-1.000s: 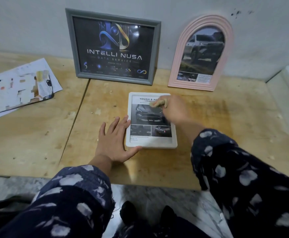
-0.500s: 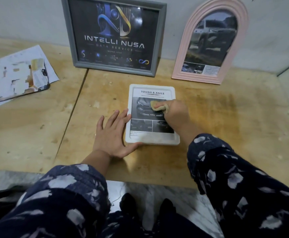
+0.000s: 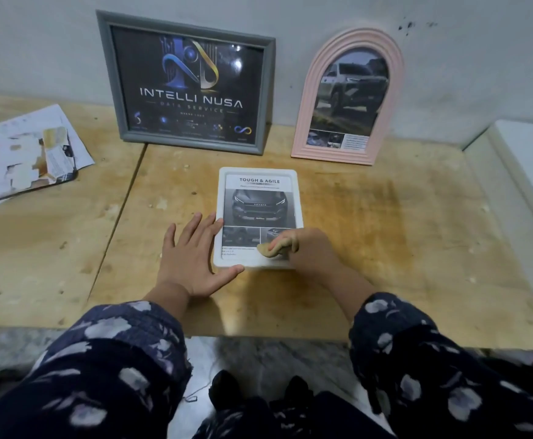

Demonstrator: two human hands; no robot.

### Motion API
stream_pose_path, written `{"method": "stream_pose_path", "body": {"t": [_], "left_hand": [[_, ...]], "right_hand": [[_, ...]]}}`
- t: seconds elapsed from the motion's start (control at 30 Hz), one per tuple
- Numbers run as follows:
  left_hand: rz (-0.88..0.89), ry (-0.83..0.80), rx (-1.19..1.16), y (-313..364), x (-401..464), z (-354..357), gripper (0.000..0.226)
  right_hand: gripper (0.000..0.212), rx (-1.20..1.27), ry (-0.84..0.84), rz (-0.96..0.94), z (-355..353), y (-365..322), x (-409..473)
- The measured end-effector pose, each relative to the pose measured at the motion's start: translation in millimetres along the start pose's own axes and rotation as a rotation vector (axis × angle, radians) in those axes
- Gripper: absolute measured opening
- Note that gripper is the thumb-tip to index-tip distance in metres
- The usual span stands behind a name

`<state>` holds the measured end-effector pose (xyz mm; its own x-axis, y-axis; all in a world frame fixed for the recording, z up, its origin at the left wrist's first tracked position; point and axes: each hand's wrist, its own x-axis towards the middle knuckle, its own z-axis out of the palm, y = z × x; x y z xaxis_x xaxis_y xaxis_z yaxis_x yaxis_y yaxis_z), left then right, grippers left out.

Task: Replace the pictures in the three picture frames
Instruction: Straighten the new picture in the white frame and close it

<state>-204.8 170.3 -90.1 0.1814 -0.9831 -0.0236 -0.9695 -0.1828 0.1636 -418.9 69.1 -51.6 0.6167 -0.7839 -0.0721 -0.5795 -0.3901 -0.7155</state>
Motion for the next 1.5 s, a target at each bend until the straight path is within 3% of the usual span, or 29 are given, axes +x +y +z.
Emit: {"method": "stream_pose_path", "body": {"t": [0.07,0.13,0.27,0.47,0.63,0.77,0.87,1.13,1.3,1.5], "left_hand": [[0.005,0.005,-0.017,-1,0,1,0.104],[0.011,0.017,-0.033,-2,-1,3,0.104],[0.012,0.029,-0.044,-3,-1,4,0.103],[-0.005,0.041,-0.082,-4,2,3,0.103],[-0.023,0.056,-0.097,-3,3,1,0.103],[-0.026,0.059,-0.086,-2,3,2,0.103],[-0.030,0.057,-0.072,-2,3,2,0.103],[-0.029,0.062,-0.052,-3,1,4,0.103],[-0.022,0.055,-0.040,-2,1,3,0.103],[-0.010,0.027,-0.046,-4,0,4,0.102]], "right_hand": [[0.016,0.152,-0.008,0.067,-17,-6,12],[0.022,0.220,0.092,0.137,-34,-7,33],[0.033,0.048,0.307,0.207,-58,3,86],[0.038,-0.246,0.086,0.126,-51,30,120],[0.047,-0.237,0.100,0.073,-31,51,101],[0.028,-0.178,0.223,-0.172,-21,56,65],[0.030,-0.243,0.288,-0.241,-15,57,41],[0.036,-0.277,0.292,-0.227,-4,52,8],[0.041,-0.289,0.236,-0.120,-2,38,-11],[0.049,-0.281,0.343,-0.004,16,14,-44]]}}
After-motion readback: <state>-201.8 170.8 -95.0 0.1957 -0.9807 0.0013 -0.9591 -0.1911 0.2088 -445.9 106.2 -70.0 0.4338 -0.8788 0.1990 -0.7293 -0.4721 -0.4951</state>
